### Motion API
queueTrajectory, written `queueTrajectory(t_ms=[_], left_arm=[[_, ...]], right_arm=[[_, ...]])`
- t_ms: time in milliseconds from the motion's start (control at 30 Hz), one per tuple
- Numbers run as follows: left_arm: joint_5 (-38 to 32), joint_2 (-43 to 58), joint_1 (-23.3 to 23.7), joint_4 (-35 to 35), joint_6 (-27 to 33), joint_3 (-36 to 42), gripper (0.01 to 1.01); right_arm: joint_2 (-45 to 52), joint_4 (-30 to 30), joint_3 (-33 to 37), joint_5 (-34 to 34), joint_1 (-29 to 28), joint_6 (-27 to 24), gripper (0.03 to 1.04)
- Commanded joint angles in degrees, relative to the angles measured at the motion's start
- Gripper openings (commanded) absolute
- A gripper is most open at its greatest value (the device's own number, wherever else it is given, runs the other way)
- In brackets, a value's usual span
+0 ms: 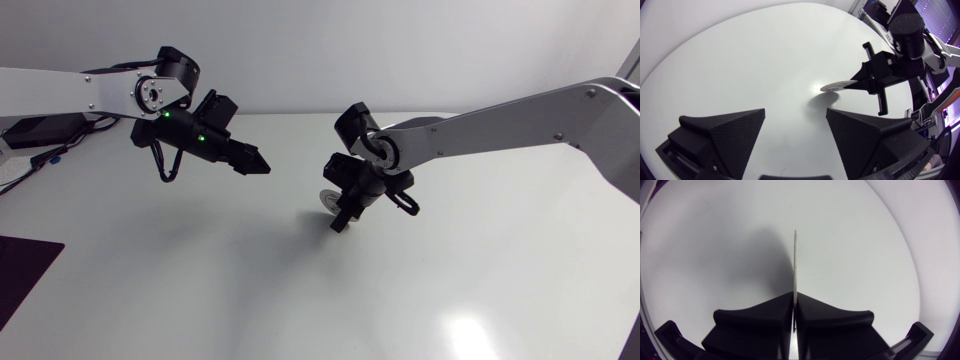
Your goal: Turn the coaster over.
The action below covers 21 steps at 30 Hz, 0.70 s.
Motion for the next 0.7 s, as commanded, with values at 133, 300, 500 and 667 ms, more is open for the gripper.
queueTrajectory(t_ms=[133,300,500,667], left_arm=[[-2.7,-3.4,1.0,2.9,-3.3,-6.2,0.977],[-3.5,-4.7,1.4,3.6,-3.6,-7.7,0.977],[-3.5,-5.0,1.5,3.9,-3.7,-8.6,0.977],[-3.5,-5.4,1.4,3.9,-3.8,-9.1,0.977]], right_arm=[[-0.4,10.4,-5.3,10.4,5.5,-12.6,0.04],[0.2,15.2,-5.8,14.8,9.5,-19.5,0.04],[1.7,20.1,-6.8,17.9,12.1,-26.8,0.04],[2.7,26.6,-8.2,21.2,12.7,-32.9,0.04]])
